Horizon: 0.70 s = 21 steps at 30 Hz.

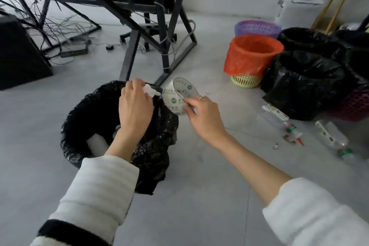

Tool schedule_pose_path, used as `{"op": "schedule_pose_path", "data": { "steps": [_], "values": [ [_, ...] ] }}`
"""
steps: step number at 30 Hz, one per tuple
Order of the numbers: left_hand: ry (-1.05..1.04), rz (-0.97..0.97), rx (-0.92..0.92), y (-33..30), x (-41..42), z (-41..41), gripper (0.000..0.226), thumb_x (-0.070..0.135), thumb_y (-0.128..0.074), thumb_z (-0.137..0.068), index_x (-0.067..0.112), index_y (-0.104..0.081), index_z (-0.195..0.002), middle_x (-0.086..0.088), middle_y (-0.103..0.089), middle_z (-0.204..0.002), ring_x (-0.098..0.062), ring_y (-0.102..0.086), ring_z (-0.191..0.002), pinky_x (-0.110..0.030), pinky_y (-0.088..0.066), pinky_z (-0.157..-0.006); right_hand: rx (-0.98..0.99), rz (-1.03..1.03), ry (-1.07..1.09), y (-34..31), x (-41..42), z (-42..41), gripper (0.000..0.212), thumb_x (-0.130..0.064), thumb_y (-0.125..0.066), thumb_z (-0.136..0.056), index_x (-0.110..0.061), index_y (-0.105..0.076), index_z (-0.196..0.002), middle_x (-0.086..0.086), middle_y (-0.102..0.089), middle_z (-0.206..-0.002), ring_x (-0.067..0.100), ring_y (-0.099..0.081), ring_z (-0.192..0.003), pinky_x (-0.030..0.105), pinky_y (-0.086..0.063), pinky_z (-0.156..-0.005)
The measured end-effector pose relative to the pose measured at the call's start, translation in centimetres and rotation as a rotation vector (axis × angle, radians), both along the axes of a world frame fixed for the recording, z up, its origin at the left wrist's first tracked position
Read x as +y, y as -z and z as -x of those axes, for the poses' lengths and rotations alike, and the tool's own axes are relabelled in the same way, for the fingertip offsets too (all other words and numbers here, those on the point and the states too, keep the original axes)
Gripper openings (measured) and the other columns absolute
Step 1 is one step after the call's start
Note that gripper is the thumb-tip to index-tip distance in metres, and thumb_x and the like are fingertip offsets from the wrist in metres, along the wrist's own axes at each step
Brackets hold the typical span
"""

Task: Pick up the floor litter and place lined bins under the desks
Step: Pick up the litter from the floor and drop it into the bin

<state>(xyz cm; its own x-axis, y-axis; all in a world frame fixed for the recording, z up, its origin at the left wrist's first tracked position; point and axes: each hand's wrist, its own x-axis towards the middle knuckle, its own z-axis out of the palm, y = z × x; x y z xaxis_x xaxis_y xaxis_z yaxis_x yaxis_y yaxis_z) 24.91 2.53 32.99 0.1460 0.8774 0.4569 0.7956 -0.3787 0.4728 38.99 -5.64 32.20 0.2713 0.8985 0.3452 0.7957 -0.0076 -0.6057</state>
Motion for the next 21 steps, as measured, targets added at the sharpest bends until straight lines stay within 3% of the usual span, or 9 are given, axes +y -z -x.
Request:
{"op": "schedule_pose_path", "data": {
  "steps": [6, 10, 15, 18, 21],
  "values": [
    [-0.155, 0.382, 0.191, 0.7, 1.6, 5.2, 0.038, 0.027, -0.04, -0.096, 0.012, -0.046, -0.13, -0.019, -0.046, -0.132, -0.04, -0.039, -0.124, -0.05, -0.035, -0.098, -0.027, 0.079, -0.148, 0.2, 2.9, 4.2, 0.032, -0.021, -0.051, -0.095, -0.015, -0.062, -0.125, 0.006, -0.065, -0.119, 0.022, -0.052, -0.115, 0.03, -0.041, -0.094],
    [-0.09, 0.261, 0.158, 0.4, 1.6, 5.4, 0.035, 0.022, -0.033, -0.098, 0.011, -0.048, -0.128, -0.02, -0.049, -0.127, -0.04, -0.044, -0.118, -0.049, -0.039, -0.094, 0.043, 0.118, -0.156, 0.7, 2.7, 3.9, 0.037, -0.019, -0.049, -0.096, -0.015, -0.054, -0.133, 0.002, -0.057, -0.135, 0.017, -0.046, -0.129, 0.023, -0.032, -0.105],
    [0.18, 0.025, 0.064, 0.7, -1.4, -0.8, 0.032, 0.014, -0.037, -0.096, 0.007, -0.053, -0.122, -0.017, -0.056, -0.119, -0.036, -0.049, -0.111, -0.044, -0.042, -0.091, 0.073, 0.171, -0.009, 1.6, -0.8, -1.1, 0.037, -0.015, -0.047, -0.095, -0.012, -0.055, -0.131, 0.006, -0.059, -0.132, 0.02, -0.054, -0.122, 0.024, -0.036, -0.101],
    [0.503, 0.01, 0.21, 4.3, -5.8, -7.1, 0.035, 0.016, -0.04, -0.093, 0.006, -0.052, -0.124, -0.016, -0.058, -0.116, -0.037, -0.052, -0.11, -0.044, -0.043, -0.088, 0.044, 0.3, 0.097, 3.1, -6.0, -5.7, 0.038, -0.013, -0.048, -0.094, -0.012, -0.053, -0.132, 0.006, -0.059, -0.132, 0.022, -0.055, -0.122, 0.03, -0.04, -0.102],
    [0.697, 0.19, 0.439, 7.5, -10.7, -11.8, 0.041, 0.021, -0.038, -0.095, 0.012, -0.039, -0.135, -0.011, -0.048, -0.129, -0.031, -0.044, -0.122, -0.04, -0.04, -0.094, 0.0, 0.479, 0.213, 5.0, -12.2, -10.2, 0.04, -0.016, -0.049, -0.093, -0.014, -0.051, -0.133, 0.007, -0.057, -0.133, 0.023, -0.054, -0.121, 0.031, -0.041, -0.101]
  ]
}}
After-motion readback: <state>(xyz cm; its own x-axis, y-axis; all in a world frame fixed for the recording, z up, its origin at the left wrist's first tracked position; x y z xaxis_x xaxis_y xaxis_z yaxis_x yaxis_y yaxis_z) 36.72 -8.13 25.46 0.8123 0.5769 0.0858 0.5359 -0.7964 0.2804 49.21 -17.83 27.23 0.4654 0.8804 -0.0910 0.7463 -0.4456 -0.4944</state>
